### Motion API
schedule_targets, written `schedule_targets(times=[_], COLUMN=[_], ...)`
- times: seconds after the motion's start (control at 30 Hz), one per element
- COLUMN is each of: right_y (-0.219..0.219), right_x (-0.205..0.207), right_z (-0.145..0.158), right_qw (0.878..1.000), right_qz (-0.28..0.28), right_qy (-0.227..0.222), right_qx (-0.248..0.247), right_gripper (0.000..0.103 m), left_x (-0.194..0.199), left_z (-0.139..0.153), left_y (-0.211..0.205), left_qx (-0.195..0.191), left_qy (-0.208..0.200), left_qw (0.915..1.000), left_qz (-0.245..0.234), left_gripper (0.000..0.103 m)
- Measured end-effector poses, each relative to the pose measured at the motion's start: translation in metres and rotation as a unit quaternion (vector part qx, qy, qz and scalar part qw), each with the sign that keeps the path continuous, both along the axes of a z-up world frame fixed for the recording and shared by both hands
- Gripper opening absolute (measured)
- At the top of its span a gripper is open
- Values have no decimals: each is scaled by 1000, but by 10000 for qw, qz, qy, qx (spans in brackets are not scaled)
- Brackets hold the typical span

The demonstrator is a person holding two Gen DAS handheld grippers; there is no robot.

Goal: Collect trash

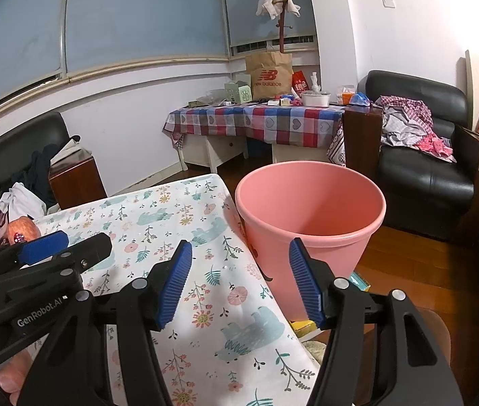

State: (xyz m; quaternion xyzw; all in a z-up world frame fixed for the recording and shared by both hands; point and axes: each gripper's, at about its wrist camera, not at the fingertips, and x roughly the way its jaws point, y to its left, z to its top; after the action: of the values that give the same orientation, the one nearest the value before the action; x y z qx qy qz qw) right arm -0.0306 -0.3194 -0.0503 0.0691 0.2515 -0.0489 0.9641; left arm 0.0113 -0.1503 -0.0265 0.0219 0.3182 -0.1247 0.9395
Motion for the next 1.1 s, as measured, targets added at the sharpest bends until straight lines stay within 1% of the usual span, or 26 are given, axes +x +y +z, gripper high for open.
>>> schedule_targets(times=[1.1], right_y=[3], right_x=[0], right_z=[0], right_qw=[10000], right_qz=[4], right_qy=[-8], right_qx=[-8], right_gripper=[60], left_x=[-1], left_z=[0], left_y=[1], left_qx=[-9], left_qy=[-7], left_qw=[10000], left_qz=[-9], left_gripper=[60])
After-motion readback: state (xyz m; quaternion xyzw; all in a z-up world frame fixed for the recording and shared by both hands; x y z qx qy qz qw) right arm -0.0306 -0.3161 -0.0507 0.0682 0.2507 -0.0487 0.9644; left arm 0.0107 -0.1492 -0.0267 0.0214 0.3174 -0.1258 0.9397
